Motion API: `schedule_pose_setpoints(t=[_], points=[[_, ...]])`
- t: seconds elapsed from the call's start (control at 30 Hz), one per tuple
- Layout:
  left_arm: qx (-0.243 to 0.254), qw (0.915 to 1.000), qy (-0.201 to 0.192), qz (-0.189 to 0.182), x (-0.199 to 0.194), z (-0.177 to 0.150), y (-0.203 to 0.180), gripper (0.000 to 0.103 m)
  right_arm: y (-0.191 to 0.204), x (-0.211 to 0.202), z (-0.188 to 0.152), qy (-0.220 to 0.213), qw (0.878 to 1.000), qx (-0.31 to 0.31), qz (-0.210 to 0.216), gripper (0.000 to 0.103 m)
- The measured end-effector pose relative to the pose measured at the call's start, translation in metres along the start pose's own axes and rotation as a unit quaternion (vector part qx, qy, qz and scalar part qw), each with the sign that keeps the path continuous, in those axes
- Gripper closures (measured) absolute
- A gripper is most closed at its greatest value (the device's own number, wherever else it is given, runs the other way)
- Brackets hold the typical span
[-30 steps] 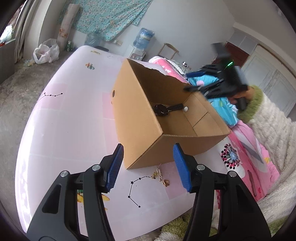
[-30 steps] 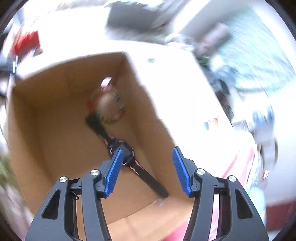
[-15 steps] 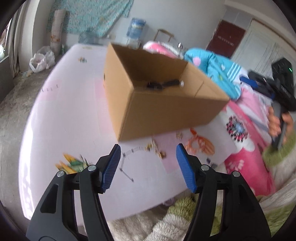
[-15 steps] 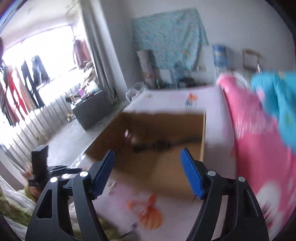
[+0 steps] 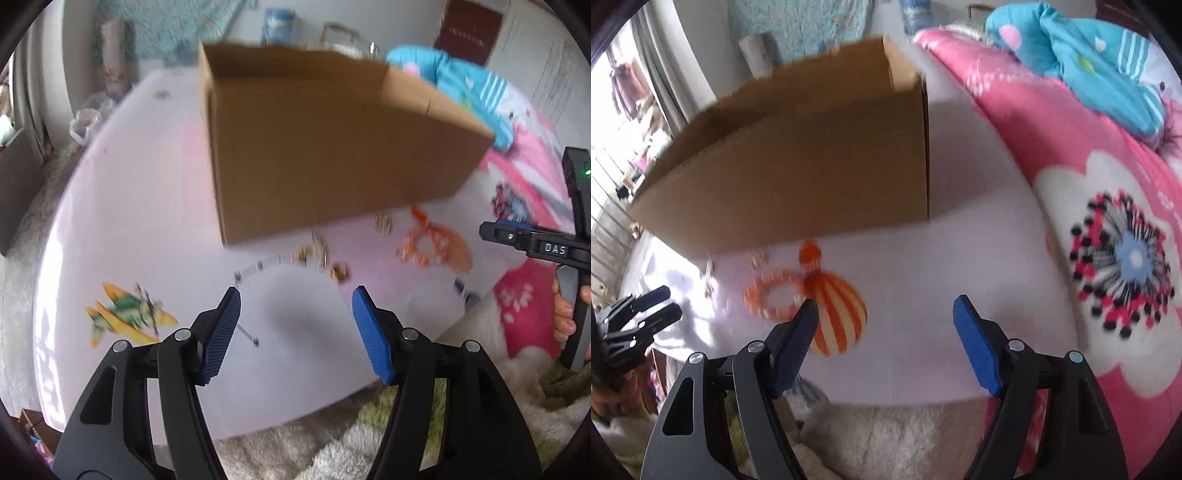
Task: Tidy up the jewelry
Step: 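Withdraw both tools from the box back over the table, then move the right gripper toward the small gold ring beside the pink bead bracelet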
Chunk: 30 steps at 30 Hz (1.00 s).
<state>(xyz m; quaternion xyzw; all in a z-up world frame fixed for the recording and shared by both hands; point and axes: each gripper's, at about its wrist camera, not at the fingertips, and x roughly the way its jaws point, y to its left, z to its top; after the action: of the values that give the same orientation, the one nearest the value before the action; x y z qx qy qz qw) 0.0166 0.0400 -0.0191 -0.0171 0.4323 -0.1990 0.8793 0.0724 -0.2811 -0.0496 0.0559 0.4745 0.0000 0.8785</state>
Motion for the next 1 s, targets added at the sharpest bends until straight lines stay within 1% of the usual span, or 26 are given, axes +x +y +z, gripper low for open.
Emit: schedule_pose_setpoints(t=[0.03, 0.1, 0.13, 0.2, 0.3, 0.4, 0.43, 0.5, 0.57, 0.7, 0.8, 0.87, 0.93, 0.97, 1.0], points=[[0.0, 0.9999, -0.013, 0.004, -0.004, 0.003, 0.0, 0.043, 0.002, -0.004, 0.007, -0.015, 1.0, -0.001, 0.013, 0.03], [0.0, 0.9992, -0.036, 0.015, -0.011, 0.013, 0.001, 0.043, 0.006, -0.005, 0.017, -0.03, 0.999, -0.001, 0.044, 0.03], [-0.001, 0.999, -0.042, 0.017, -0.011, 0.016, 0.001, 0.043, 0.009, -0.003, 0.024, -0.034, 0.998, -0.003, 0.061, 0.03], [-0.009, 0.9986, -0.05, 0.017, -0.011, 0.025, 0.004, 0.043, 0.012, 0.001, 0.031, -0.041, 0.996, -0.004, 0.075, 0.03], [-0.01, 0.9978, -0.062, 0.022, -0.009, 0.037, 0.008, 0.043, 0.018, 0.004, 0.045, -0.051, 0.996, -0.006, 0.075, 0.03], [-0.009, 0.9971, -0.071, 0.027, -0.006, 0.047, 0.014, 0.043, 0.018, 0.007, 0.058, -0.056, 0.996, 0.003, 0.075, 0.029], [-0.009, 0.9971, -0.072, 0.024, -0.005, 0.051, 0.015, 0.042, 0.015, 0.011, 0.062, -0.057, 0.995, 0.007, 0.077, 0.029], [-0.01, 0.997, -0.074, 0.022, -0.001, 0.058, 0.017, 0.042, 0.017, 0.0, 0.056, -0.061, 0.995, 0.015, 0.079, 0.029], [-0.008, 0.9967, -0.077, 0.025, 0.003, 0.06, 0.015, 0.042, 0.014, -0.002, 0.057, -0.065, 0.994, 0.024, 0.084, 0.029], [-0.008, 0.9973, -0.067, 0.032, 0.005, 0.054, 0.011, 0.042, 0.012, -0.004, 0.054, -0.061, 0.995, 0.022, 0.075, 0.029], [-0.008, 0.9983, -0.051, 0.027, 0.004, 0.042, 0.01, 0.042, 0.014, -0.003, 0.038, -0.045, 0.997, 0.009, 0.064, 0.029], [-0.008, 0.9992, -0.032, 0.023, 0.006, 0.03, 0.006, 0.042, 0.018, 0.0, 0.022, -0.026, 0.998, 0.001, 0.061, 0.03], [-0.003, 0.9996, -0.016, 0.022, 0.01, 0.019, 0.002, 0.042, 0.023, 0.004, 0.009, -0.01, 0.998, -0.009, 0.064, 0.041], [0.001, 0.9997, -0.009, 0.024, 0.012, 0.014, 0.0, 0.042, 0.027, 0.007, 0.003, 0.0, 0.998, -0.017, 0.064, 0.044], [0.004, 0.9997, -0.003, 0.025, 0.013, 0.009, -0.002, 0.042, 0.031, 0.008, -0.002, 0.007, 0.998, -0.023, 0.065, 0.05]])
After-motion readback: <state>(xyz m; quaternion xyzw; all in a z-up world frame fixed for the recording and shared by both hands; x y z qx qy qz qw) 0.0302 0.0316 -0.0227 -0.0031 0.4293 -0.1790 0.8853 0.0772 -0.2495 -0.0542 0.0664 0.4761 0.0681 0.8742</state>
